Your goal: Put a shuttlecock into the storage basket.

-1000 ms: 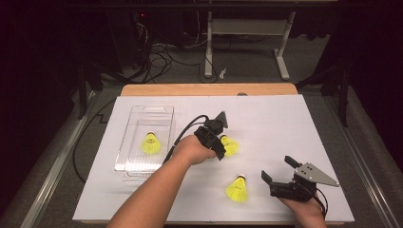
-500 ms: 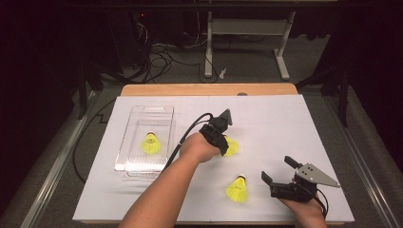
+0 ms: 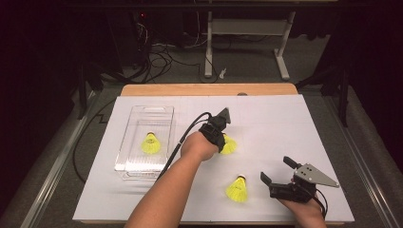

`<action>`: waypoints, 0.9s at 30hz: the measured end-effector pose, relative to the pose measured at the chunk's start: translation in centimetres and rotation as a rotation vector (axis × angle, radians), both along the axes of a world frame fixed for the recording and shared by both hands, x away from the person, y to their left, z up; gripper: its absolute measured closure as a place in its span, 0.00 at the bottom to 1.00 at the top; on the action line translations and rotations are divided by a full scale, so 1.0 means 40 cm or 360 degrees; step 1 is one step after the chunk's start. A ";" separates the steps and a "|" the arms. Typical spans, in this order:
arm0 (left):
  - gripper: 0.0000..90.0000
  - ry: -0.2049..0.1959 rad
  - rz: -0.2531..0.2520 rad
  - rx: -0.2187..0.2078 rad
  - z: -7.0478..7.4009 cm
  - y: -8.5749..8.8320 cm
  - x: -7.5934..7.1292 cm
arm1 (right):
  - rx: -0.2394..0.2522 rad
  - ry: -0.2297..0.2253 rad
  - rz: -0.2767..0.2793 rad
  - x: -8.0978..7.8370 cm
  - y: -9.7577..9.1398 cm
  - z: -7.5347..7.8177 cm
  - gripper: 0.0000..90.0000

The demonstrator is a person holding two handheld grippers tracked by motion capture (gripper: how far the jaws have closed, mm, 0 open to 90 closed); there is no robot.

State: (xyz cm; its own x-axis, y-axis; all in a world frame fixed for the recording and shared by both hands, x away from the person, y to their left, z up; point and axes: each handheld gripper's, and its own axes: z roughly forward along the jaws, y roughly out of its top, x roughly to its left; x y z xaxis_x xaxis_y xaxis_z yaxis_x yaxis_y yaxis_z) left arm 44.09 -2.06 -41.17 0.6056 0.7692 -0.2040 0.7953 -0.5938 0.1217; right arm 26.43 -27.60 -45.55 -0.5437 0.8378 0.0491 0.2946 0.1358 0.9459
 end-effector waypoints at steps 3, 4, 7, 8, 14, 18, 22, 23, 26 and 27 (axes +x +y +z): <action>0.97 -0.0014 -0.0004 0.0034 -0.002 -0.001 -0.001 | 0.0001 0.0007 0.0003 0.000 0.000 -0.001 0.00; 0.98 -0.0024 -0.0003 0.0040 -0.002 0.001 0.000 | 0.0000 0.0007 0.0004 0.001 0.000 -0.001 0.00; 1.00 -0.0041 -0.0002 0.0041 0.003 0.008 0.001 | -0.0005 0.0004 0.0009 0.001 0.001 -0.001 0.00; 1.00 -0.0050 -0.0002 0.0036 0.005 0.011 0.000 | -0.0005 0.0005 0.0009 0.001 0.001 -0.001 0.00; 1.00 -0.0069 -0.0030 0.0019 0.028 0.030 -0.006 | -0.0003 0.0005 0.0009 0.001 0.000 -0.001 0.00; 1.00 -0.0077 -0.0058 0.0011 0.041 0.040 -0.016 | -0.0005 0.0003 0.0010 0.001 0.000 -0.001 0.00; 1.00 -0.0078 -0.0092 0.0001 0.055 0.046 -0.031 | -0.0007 0.0001 0.0010 0.001 0.001 -0.001 0.00; 1.00 -0.0075 -0.0098 -0.0002 0.057 0.048 -0.034 | -0.0009 0.0001 0.0010 0.002 0.001 -0.001 0.00; 1.00 -0.0072 -0.0117 -0.0008 0.064 0.053 -0.047 | -0.0008 0.0001 0.0010 0.002 0.001 -0.001 0.00; 1.00 -0.0073 -0.0121 -0.0008 0.066 0.055 -0.050 | -0.0008 0.0000 0.0010 0.001 0.002 0.000 0.00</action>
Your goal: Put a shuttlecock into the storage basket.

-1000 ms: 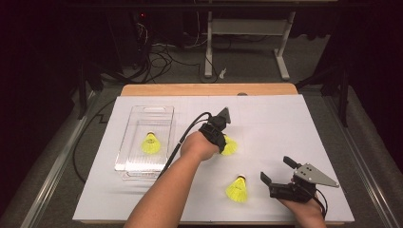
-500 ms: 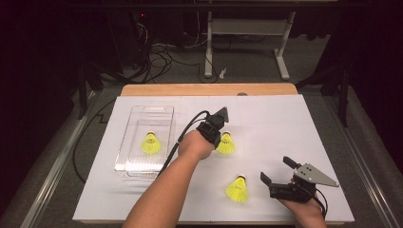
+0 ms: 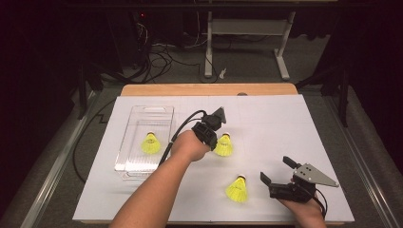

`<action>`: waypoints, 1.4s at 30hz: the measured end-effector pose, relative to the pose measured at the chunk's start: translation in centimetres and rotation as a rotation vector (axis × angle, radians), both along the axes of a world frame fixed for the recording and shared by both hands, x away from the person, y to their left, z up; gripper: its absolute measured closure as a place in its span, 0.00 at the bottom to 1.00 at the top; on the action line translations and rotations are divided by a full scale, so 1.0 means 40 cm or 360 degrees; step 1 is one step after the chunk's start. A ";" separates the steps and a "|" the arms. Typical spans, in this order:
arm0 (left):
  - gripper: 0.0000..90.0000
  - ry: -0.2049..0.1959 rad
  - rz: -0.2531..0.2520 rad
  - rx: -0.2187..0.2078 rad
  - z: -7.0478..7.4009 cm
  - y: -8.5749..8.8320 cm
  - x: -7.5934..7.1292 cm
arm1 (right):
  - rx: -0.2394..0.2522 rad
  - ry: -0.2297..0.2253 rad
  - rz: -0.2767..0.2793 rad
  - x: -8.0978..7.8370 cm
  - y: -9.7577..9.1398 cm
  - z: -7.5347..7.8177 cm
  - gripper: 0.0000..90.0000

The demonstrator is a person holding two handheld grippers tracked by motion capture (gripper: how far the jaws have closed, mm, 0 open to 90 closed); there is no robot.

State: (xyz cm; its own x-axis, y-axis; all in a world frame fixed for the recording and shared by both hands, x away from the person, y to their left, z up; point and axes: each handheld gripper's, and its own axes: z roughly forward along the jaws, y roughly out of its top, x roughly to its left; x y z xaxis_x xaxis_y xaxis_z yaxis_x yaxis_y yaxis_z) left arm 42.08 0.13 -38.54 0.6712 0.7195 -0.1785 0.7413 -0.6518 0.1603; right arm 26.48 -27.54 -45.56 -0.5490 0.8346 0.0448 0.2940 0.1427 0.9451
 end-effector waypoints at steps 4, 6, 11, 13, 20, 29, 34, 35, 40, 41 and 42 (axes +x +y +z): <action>1.00 0.0012 -0.0019 -0.0012 0.006 0.012 -0.014 | -0.0003 -0.0002 0.0001 0.000 0.001 0.000 0.00; 1.00 0.0012 -0.0027 -0.0011 0.008 0.017 -0.020 | -0.0004 -0.0002 0.0002 0.000 0.001 0.000 0.00; 1.00 0.0022 -0.0037 -0.0024 0.015 0.035 -0.035 | -0.0008 0.0000 0.0006 0.000 0.003 -0.001 0.00; 1.00 0.0018 -0.0039 -0.0028 0.018 0.045 -0.041 | -0.0011 -0.0002 0.0011 0.000 0.004 -0.001 0.00; 1.00 0.0032 -0.0035 -0.0045 0.029 0.081 -0.059 | -0.0017 0.0003 0.0021 0.000 0.007 -0.002 0.00; 1.00 0.0029 -0.0034 -0.0057 0.052 0.120 -0.080 | -0.0017 0.0003 0.0024 -0.001 0.008 -0.001 0.00; 1.00 0.0026 -0.0012 -0.0064 0.065 0.150 -0.087 | -0.0017 -0.0002 0.0027 -0.003 0.008 0.000 0.00; 1.00 0.0026 -0.0012 -0.0065 0.067 0.154 -0.088 | -0.0017 -0.0001 0.0027 -0.003 0.008 0.000 0.00; 1.00 0.0027 -0.0003 -0.0082 0.078 0.178 -0.092 | -0.0018 -0.0001 0.0027 -0.002 0.008 0.000 0.00; 1.00 0.0028 0.0002 -0.0082 0.080 0.183 -0.092 | -0.0019 -0.0001 0.0027 -0.002 0.008 0.000 0.00; 1.00 0.0024 0.0007 -0.0082 0.082 0.187 -0.092 | -0.0019 0.0001 0.0026 -0.002 0.008 0.000 0.00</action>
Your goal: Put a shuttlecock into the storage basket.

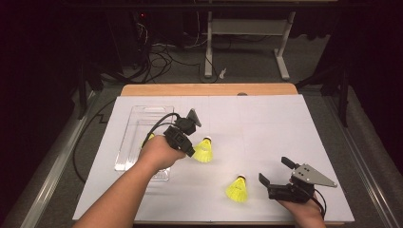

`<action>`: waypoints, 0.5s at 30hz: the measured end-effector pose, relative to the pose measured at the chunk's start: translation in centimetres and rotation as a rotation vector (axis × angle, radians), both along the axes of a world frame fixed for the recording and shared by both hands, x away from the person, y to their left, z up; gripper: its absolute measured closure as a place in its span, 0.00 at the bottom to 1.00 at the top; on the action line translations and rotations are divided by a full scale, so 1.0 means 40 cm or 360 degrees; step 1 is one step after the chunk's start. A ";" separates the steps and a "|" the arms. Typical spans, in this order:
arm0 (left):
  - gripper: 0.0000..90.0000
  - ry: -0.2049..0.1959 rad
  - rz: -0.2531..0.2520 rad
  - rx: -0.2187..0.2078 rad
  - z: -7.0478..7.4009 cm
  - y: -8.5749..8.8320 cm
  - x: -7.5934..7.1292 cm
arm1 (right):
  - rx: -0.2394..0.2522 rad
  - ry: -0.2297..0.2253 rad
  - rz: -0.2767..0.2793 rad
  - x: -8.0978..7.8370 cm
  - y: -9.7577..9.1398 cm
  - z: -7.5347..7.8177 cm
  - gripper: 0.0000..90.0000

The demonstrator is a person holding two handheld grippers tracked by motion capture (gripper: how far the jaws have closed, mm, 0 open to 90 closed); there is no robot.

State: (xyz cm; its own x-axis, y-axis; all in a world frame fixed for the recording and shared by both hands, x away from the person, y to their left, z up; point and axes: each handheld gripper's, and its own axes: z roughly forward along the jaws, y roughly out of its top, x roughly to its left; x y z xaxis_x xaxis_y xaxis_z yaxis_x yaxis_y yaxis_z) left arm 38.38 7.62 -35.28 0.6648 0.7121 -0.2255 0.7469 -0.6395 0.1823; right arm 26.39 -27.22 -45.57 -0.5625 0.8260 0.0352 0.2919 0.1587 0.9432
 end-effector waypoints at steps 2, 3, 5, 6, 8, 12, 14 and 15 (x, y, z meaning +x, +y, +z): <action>1.00 0.0000 0.0008 -0.0004 0.003 0.008 -0.001 | 0.0001 0.0001 0.0000 0.000 0.000 0.000 0.00; 1.00 0.0001 0.0014 -0.0006 0.005 0.013 -0.002 | 0.0001 0.0001 -0.0001 0.000 0.000 0.000 0.00; 1.00 0.0000 0.0018 -0.0012 0.011 0.021 -0.003 | 0.0001 0.0001 -0.0001 0.000 0.000 0.000 0.00; 1.00 -0.0001 0.0020 -0.0014 0.014 0.025 -0.004 | 0.0001 0.0001 -0.0001 0.000 0.000 0.000 0.00; 1.00 -0.0001 0.0023 -0.0017 0.019 0.030 -0.005 | -0.0001 0.0000 0.0000 0.001 0.000 -0.001 0.00; 1.00 -0.0004 0.0032 -0.0008 0.030 0.042 -0.007 | -0.0004 0.0002 0.0004 0.000 0.001 -0.001 0.00; 1.00 -0.0002 0.0034 0.0001 0.035 0.047 -0.007 | -0.0005 0.0001 0.0004 0.000 0.001 -0.001 0.00; 1.00 -0.0001 0.0039 0.0007 0.037 0.051 -0.006 | -0.0005 0.0000 0.0003 0.000 0.001 -0.001 0.00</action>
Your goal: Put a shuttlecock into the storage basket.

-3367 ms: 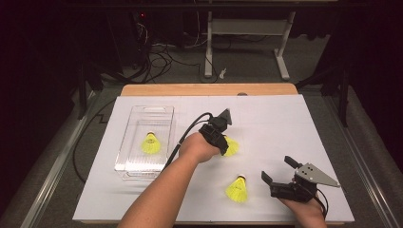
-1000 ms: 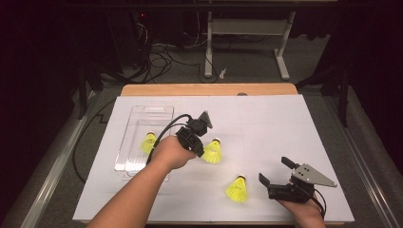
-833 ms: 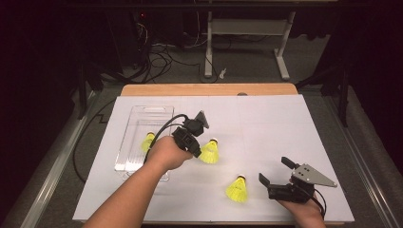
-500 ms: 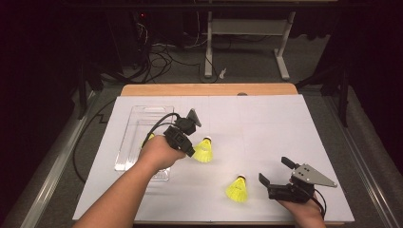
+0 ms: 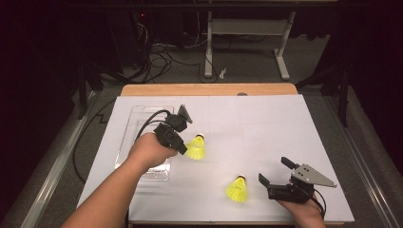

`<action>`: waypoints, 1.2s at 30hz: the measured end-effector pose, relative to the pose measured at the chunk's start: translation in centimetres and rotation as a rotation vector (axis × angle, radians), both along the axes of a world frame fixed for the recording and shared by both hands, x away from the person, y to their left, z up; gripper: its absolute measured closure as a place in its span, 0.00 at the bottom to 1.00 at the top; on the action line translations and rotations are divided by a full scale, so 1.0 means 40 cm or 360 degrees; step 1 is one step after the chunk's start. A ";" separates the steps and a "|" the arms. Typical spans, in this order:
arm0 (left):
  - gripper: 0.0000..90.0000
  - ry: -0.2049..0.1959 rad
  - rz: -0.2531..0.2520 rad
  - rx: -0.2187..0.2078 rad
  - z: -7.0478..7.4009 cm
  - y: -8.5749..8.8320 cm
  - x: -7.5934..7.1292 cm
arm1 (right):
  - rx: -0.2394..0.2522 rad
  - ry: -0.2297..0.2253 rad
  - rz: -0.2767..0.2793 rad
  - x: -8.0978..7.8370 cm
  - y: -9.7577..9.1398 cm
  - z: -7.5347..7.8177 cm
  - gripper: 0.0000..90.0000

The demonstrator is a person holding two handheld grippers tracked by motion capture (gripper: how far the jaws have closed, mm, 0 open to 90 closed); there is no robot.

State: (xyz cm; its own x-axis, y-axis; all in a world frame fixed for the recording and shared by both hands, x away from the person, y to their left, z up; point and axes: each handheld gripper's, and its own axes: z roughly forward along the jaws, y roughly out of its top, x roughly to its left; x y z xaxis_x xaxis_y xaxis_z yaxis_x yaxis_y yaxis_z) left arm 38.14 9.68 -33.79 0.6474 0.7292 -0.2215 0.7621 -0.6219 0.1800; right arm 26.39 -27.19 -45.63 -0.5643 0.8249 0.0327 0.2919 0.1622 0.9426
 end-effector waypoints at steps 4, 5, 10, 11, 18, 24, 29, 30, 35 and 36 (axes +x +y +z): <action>1.00 -0.0001 0.0018 0.0022 0.006 0.012 0.001 | -0.0002 -0.0001 0.0000 0.000 0.000 0.000 0.00; 1.00 -0.0003 0.0022 0.0021 0.008 0.015 0.001 | -0.0003 -0.0002 0.0000 0.000 0.000 0.000 0.00; 1.00 -0.0003 0.0033 0.0049 0.017 0.027 0.003 | -0.0005 0.0001 0.0000 0.001 0.000 -0.001 0.00; 1.00 -0.0002 0.0036 0.0054 0.019 0.030 0.004 | -0.0006 0.0000 0.0000 0.001 0.000 -0.001 0.00; 1.00 -0.0007 0.0056 0.0075 0.035 0.053 0.005 | -0.0005 0.0001 0.0000 0.000 0.000 -0.001 0.00; 1.00 -0.0016 0.0099 0.0082 0.046 0.095 0.004 | -0.0005 0.0001 0.0001 0.000 0.000 -0.001 0.00; 1.00 -0.0018 0.0146 0.0080 0.047 0.134 0.001 | -0.0007 0.0005 0.0001 0.001 0.000 -0.002 0.00; 1.00 -0.0017 0.0152 0.0080 0.047 0.141 0.000 | -0.0008 0.0006 0.0001 0.001 0.001 -0.002 0.00; 1.00 -0.0022 0.0180 0.0078 0.052 0.170 -0.005 | -0.0010 0.0007 0.0003 0.001 0.001 -0.003 0.00; 1.00 -0.0026 0.0189 0.0076 0.054 0.176 -0.006 | -0.0010 0.0007 0.0003 0.001 0.001 -0.003 0.00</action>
